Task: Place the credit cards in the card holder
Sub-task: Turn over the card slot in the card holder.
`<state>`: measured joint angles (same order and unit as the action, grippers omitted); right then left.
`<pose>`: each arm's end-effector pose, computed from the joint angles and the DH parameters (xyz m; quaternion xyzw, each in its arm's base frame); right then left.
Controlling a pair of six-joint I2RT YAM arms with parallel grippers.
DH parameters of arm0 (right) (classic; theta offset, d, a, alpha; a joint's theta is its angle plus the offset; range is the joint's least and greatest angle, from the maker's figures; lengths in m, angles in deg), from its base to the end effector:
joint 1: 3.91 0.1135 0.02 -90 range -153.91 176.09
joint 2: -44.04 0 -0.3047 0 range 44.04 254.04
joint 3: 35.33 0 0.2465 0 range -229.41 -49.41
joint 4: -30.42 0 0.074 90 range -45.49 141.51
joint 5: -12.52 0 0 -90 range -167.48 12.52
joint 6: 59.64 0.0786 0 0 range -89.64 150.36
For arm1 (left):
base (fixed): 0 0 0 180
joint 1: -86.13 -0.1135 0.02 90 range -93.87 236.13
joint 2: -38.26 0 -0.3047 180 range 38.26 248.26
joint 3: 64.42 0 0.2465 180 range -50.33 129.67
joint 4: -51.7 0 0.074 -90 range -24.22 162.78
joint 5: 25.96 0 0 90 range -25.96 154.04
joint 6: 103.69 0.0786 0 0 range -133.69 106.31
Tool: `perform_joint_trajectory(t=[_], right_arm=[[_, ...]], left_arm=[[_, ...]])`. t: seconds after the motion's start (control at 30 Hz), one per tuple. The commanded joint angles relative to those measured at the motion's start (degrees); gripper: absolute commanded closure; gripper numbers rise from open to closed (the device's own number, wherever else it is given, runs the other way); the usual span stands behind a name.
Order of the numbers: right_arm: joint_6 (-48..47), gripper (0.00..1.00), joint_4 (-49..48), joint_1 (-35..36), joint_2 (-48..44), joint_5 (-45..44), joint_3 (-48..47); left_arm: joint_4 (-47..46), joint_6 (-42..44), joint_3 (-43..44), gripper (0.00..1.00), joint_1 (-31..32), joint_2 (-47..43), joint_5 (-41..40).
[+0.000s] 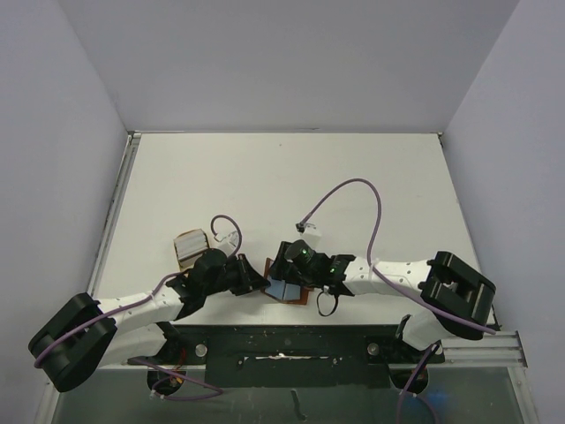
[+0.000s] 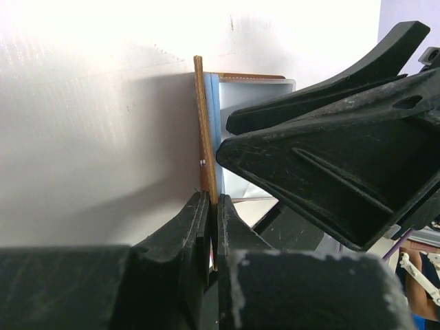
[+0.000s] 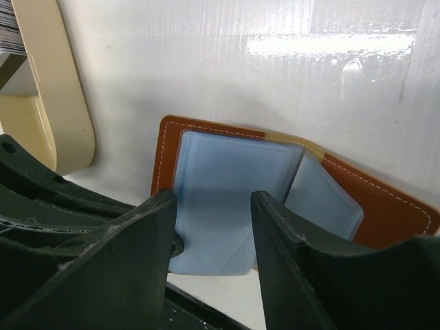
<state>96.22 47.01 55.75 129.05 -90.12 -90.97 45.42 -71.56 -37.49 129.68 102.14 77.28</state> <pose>0.1730 0.2615 0.1878 0.0910 0.9178 0.2846 0.2613 0.1415 -0.1593 0.1621 -0.0510 0.8635 -0.4439 0.2338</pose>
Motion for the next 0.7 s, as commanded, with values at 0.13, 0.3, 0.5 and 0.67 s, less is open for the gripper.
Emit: perform_joint_trajectory(t=[0.13, 0.3, 0.5, 0.67], right_arm=[[1.72, 0.59, -4.54, -1.39, -1.67, -1.06, 3.38], [1.64, 0.59, -7.47, -2.45, -1.46, 0.89, 5.53], [2.25, 0.59, -10.86, -3.15, 0.30, 3.65, 7.15], [2.32, 0.59, -10.87, -3.14, -0.14, 3.84, 7.62]], left_arm=[[-4.72, 0.01, 0.12, 1.00, 0.40, -0.88, -0.37], [-4.77, -0.03, 0.30, 0.89, 0.40, -0.78, -0.47], [-5.62, -0.36, 0.52, 0.89, 0.40, 0.02, 0.47], [-5.88, -0.66, 0.19, 0.89, 0.47, -0.14, 0.27]])
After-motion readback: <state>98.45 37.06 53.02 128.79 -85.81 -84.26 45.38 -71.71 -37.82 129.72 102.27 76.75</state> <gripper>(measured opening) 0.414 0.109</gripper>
